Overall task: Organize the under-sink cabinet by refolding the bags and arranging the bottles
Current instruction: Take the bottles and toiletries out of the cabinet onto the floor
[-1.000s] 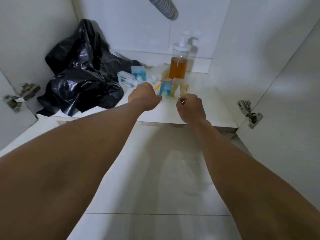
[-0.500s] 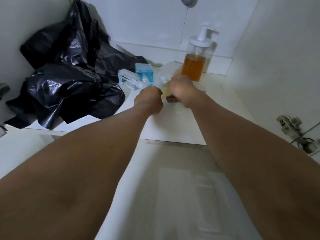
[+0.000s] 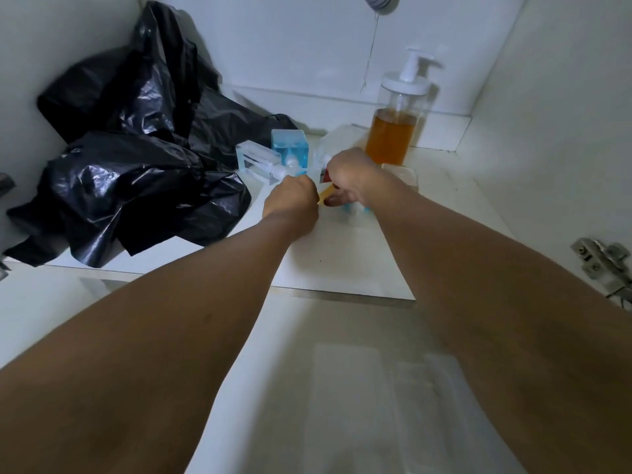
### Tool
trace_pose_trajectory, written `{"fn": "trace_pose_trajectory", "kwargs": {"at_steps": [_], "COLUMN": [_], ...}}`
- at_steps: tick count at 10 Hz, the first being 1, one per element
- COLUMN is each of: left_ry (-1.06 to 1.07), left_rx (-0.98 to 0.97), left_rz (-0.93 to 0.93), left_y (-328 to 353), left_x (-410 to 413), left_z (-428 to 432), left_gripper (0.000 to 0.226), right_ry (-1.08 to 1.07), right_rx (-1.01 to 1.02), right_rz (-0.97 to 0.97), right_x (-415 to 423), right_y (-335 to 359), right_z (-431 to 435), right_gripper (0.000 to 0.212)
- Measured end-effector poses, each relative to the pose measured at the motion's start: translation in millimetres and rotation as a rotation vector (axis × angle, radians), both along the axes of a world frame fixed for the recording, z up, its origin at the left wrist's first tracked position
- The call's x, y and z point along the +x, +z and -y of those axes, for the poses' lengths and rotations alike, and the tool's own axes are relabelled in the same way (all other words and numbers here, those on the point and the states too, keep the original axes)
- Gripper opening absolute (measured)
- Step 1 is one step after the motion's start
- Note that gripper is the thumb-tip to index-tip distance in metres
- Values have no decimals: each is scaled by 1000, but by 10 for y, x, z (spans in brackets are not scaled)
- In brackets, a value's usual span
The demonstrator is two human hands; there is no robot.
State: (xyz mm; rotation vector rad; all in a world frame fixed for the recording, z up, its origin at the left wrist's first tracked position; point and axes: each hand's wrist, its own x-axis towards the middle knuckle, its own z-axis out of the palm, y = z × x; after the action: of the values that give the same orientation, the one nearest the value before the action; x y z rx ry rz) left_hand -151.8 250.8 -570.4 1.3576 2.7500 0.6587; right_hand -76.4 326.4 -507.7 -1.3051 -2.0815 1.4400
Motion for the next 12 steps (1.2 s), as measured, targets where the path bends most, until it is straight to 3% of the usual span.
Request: {"fn": "trace_pose_trajectory", "kwargs": {"at_steps": [1,2,3,4,5,6,7,8,9,11,12], "left_ry": [10,8,-31,-88,-130,-135,-116,-134,-195,-327,-393], "left_rx": [10,25,-24,-89,-166,-234,-274,-304,-316,-200,-241], "left_rz": [46,62,-35,-171,-279,-303,-245,-157,-8,473,660], "left_y": [2,-18,10,80,153,253,379,526,763,936,496], "left_x": [-14,-11,11,65,94,119,180,187,203,909,1368], "left_z": [25,26,39,82,161,295,473,648,805,1214,1482], "left_gripper": [22,21,24,33,31,30,31,32,40,25,19], "right_ry": [41,32,-92,-192,-271,-215,-258,-205,-83,2,-41], "right_rx": [17,104,181,159,-75,-223,-363,-400,-369,-195,-142], "right_rz": [64,85,9,-86,-279,-338,-480,-474,-398,-346,-340], "right_x": [-43,-71,-94,-8,140,325,617,930,1332,2025,2342], "right_y": [56,35,-4,24,97,162,262,289,359,311,38], "right_z": [28,-50,-113,-103,-116,-51,178,420,700,1288,1541], "right_gripper": [8,16,8,25,40,8,7,23,32,46,34]}}
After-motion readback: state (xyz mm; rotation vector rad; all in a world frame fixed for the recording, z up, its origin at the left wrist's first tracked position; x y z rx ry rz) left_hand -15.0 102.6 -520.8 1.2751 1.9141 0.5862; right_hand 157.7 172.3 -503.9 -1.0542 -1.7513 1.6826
